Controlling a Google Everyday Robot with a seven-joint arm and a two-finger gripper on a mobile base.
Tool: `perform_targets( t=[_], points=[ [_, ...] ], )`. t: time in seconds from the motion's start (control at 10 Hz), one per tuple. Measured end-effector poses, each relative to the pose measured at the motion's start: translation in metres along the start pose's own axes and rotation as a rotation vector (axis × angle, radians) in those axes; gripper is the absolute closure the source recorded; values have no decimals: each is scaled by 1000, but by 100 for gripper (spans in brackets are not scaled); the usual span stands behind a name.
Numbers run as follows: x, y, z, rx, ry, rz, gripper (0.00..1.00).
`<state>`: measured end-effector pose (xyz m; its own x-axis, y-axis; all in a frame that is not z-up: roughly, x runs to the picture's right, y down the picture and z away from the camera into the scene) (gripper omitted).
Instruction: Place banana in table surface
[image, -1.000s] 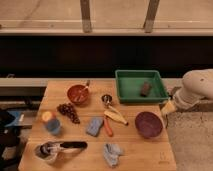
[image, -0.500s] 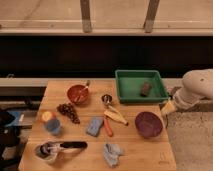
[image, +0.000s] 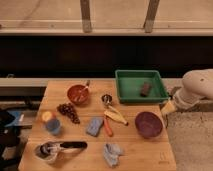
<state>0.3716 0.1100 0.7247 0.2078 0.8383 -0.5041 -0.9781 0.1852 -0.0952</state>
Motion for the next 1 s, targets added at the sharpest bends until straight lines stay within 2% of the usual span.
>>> perform_targets(
  t=[1.0],
  points=[
    [0, 0, 0, 8, -1, -4, 23]
  ],
)
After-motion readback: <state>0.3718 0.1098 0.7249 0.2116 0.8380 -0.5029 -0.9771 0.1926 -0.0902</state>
